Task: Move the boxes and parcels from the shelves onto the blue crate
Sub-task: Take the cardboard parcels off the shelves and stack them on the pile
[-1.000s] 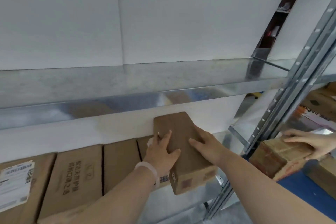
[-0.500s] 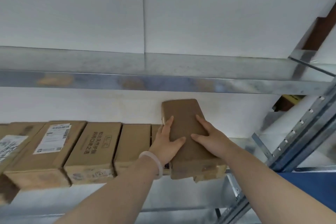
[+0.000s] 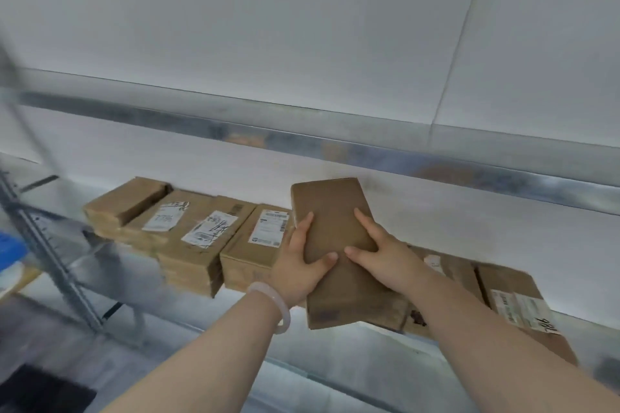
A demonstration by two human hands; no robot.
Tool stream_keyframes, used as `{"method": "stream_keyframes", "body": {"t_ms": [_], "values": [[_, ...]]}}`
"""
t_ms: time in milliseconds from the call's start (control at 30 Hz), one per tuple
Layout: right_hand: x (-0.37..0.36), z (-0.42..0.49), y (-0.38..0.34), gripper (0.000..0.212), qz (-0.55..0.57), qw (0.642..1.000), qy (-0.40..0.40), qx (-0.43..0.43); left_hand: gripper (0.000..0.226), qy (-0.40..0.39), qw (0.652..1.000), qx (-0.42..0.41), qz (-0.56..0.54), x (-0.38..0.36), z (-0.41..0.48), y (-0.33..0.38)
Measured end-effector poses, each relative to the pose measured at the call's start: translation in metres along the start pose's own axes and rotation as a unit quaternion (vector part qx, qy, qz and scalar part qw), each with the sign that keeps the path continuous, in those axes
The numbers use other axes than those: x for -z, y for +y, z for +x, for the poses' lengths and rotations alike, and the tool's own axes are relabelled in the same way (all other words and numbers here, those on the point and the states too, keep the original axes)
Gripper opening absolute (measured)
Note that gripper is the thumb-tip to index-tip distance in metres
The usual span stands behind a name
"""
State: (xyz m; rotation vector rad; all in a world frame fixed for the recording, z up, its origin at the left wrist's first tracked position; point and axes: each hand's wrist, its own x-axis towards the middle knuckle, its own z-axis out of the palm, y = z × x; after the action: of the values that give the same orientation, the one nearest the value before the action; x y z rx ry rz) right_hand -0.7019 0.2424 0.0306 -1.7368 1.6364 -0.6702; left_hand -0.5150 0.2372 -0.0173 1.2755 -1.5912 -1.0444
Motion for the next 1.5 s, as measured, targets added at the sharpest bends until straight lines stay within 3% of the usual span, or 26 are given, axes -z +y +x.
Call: {"method": "stream_keyframes", "body": {"t_ms": [200,500,833,967,1300,1500], "values": [[-0.121,0.027,-0.107,0.074,0.018,0.992,-0.085,0.091,0.083,0.118,0.992,0.042,0.018,0.147,-0.052,-0.044],[-0.285,0.044,-0.222,0.073,0.059,0.965,-0.195,0.163,0.083,0.224,0.968,0.1,0.06,0.313,-0.13,-0.101],[-0.389,0.097,-0.303,0.072,-0.013,0.937,-0.279,0.21,0.085,0.309,0.94,0.139,0.044,0.414,-0.145,-0.15],[-0.424,0.14,-0.33,0.07,-0.016,0.922,-0.316,0.222,0.095,0.34,0.924,0.167,0.048,0.451,-0.124,-0.169],[-0.486,0.272,-0.41,0.07,-0.027,0.887,-0.384,0.257,0.088,0.395,0.893,0.206,0.062,0.546,-0.041,-0.191],[-0.543,0.313,-0.438,0.071,-0.046,0.869,-0.427,0.247,0.102,0.398,0.882,0.246,0.058,0.593,-0.031,-0.222]]}}
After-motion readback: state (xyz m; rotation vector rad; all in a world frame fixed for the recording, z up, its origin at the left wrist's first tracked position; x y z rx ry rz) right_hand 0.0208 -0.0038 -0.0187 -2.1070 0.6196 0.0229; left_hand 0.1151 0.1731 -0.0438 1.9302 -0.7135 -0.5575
